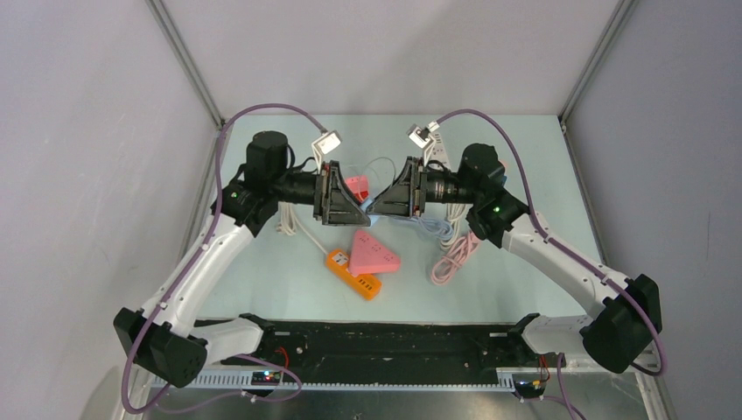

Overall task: Insert the plug
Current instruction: Adjust the plug, then insert the plug into the socket.

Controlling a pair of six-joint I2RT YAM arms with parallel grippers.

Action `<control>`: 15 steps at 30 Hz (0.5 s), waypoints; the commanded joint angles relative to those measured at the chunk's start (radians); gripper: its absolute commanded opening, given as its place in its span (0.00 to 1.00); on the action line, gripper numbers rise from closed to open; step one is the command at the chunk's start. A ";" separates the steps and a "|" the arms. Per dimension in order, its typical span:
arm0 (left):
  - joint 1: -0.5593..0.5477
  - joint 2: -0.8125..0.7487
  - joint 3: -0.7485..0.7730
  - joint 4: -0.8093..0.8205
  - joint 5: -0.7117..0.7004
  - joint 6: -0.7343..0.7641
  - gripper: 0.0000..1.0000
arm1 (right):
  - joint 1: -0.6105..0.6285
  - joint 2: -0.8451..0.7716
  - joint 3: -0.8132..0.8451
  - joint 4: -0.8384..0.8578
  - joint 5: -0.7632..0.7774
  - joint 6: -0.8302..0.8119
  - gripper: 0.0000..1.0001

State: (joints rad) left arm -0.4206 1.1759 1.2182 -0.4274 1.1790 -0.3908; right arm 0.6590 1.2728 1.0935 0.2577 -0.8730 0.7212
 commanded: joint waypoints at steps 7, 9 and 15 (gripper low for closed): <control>0.026 -0.137 -0.208 0.023 -0.281 -0.009 0.72 | -0.002 -0.030 0.002 -0.346 0.282 -0.250 0.00; 0.027 -0.172 -0.274 0.023 -0.355 -0.045 0.71 | 0.000 -0.027 -0.039 -0.348 0.352 -0.256 0.00; 0.028 -0.263 -0.457 0.011 -0.644 -0.141 0.73 | 0.043 0.027 -0.157 -0.275 0.517 -0.279 0.00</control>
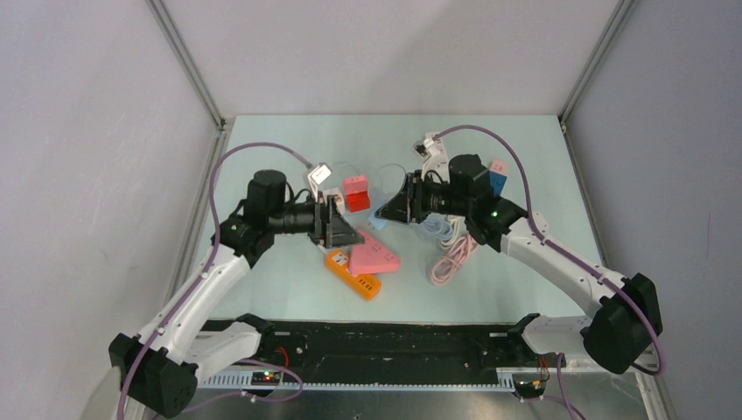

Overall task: Insert the plug
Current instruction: Insert the plug into the socket.

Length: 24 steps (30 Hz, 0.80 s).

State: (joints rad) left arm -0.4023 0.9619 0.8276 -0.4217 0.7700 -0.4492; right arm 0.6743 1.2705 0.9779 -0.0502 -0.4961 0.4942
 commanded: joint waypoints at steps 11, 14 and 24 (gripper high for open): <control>0.009 0.087 -0.206 0.003 -0.481 -0.166 0.59 | 0.023 0.253 -0.061 0.168 0.095 -0.128 0.00; 0.010 0.138 -0.217 0.017 -0.532 -0.169 0.56 | 0.026 0.283 -0.061 0.187 0.098 -0.132 0.00; 0.009 0.238 -0.267 0.074 -0.586 -0.165 0.45 | 0.038 0.365 -0.035 0.203 0.122 -0.177 0.00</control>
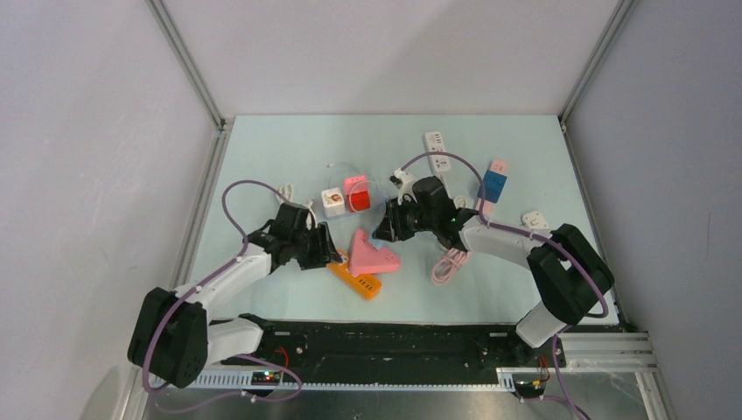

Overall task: Insert the plug
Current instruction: Insert the plug into the socket.

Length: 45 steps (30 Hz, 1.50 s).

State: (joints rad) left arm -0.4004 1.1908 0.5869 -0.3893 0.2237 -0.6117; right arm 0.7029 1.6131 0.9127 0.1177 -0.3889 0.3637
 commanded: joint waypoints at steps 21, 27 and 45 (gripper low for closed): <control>0.007 0.079 -0.039 0.043 -0.007 -0.017 0.25 | 0.129 0.047 0.066 -0.111 0.223 -0.131 0.00; 0.006 0.079 -0.020 0.044 0.023 -0.023 0.24 | 0.155 0.074 0.068 -0.161 0.286 -0.132 0.00; 0.008 0.037 0.019 0.043 0.079 -0.039 0.40 | 0.182 0.070 -0.117 0.087 0.336 0.092 0.00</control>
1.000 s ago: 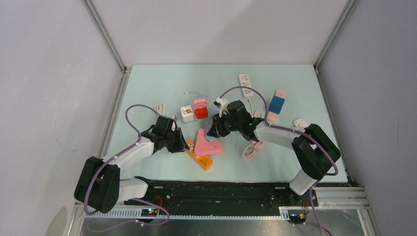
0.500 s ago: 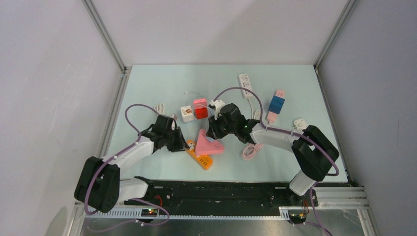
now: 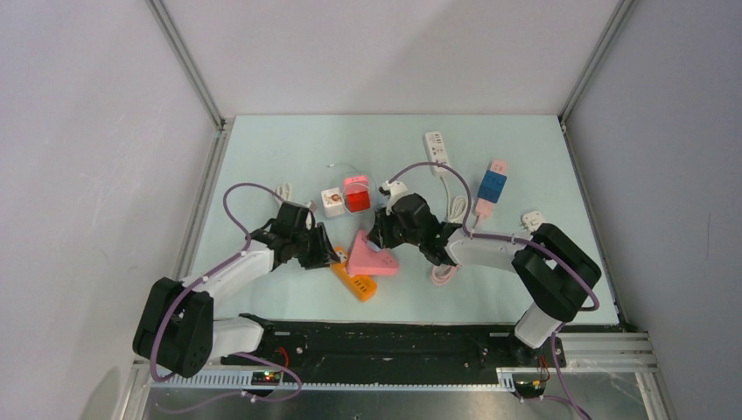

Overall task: Insert the plug
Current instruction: Insert the plug into the socket.

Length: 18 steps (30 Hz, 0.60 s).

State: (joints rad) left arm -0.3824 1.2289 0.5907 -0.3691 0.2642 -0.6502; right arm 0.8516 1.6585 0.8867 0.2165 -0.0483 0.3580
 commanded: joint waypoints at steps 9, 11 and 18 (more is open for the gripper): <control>-0.013 0.010 0.023 0.023 0.048 -0.017 0.38 | 0.078 -0.069 -0.214 0.095 0.165 0.143 0.00; -0.012 0.013 0.026 0.023 0.047 -0.025 0.37 | 0.094 -0.073 -0.229 0.115 0.208 0.153 0.00; -0.013 0.023 0.027 0.023 0.063 -0.071 0.34 | 0.174 -0.060 -0.263 0.178 0.392 0.203 0.00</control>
State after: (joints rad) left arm -0.3832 1.2392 0.5911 -0.3691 0.2684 -0.6693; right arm 0.9581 1.5707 0.6716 0.4675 0.2207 0.5106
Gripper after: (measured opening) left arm 0.349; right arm 0.341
